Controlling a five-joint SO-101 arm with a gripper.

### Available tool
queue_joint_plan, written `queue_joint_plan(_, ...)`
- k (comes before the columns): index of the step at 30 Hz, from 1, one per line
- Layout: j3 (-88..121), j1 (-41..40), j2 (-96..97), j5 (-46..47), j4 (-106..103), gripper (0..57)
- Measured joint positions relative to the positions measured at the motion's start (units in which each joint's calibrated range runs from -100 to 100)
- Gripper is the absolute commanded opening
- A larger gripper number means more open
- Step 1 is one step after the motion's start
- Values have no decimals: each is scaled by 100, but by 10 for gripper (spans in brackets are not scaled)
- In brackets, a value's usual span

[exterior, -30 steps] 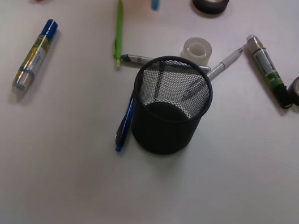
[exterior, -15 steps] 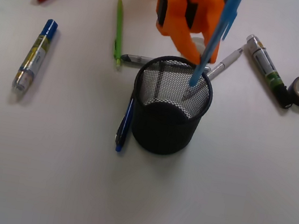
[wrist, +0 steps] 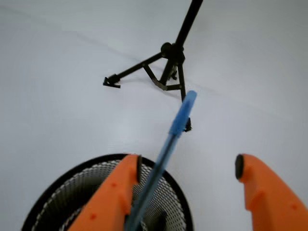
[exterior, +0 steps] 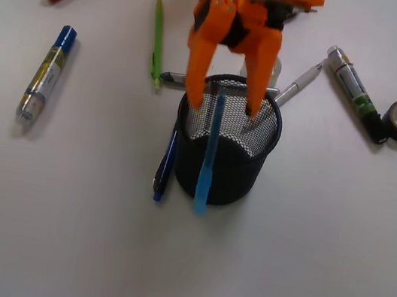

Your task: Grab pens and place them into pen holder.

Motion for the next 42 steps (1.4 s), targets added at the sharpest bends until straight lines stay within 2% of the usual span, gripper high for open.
queue_joint_plan(8,-162,917,-2256,161,5054,230)
queue_joint_plan(16,907,1273,-3284,425,7680,230)
queue_joint_plan(23,1536,1287,-2840,444,8026,230)
queue_joint_plan(42,1141,1406,-549,127,7551,230)
